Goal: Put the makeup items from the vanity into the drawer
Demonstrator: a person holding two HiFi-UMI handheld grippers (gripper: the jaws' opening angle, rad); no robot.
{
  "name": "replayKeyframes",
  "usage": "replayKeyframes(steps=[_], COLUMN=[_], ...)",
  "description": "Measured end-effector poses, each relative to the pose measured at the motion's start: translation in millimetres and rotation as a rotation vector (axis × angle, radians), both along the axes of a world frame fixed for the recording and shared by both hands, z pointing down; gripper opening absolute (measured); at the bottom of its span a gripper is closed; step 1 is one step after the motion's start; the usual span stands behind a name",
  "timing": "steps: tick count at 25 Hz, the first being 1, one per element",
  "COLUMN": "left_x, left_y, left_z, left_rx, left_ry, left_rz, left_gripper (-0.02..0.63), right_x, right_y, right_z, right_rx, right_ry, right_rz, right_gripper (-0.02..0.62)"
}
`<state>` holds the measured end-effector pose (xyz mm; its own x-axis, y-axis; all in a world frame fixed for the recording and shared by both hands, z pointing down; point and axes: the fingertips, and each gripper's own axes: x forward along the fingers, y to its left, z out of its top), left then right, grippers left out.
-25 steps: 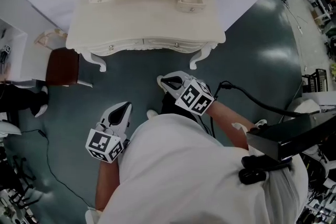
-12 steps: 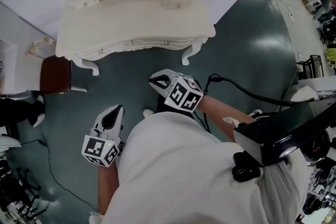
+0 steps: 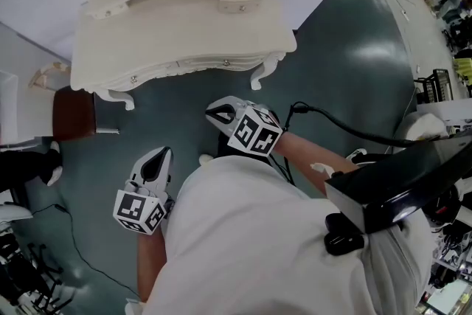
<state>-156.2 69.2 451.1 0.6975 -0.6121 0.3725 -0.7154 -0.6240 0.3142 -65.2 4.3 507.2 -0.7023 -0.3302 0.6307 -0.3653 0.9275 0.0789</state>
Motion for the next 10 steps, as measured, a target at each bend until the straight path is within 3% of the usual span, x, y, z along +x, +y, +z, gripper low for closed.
replayKeyframes(steps=[10], left_x=[31], left_y=[-51], left_z=[4], left_rx=[-0.015], left_ry=[0.006], left_rz=[0.054], left_gripper=[0.002], right_x=[40], right_y=[-49], right_z=[7], right_rx=[-0.011], right_ry=[0.015], right_rz=[0.064], right_gripper=[0.0])
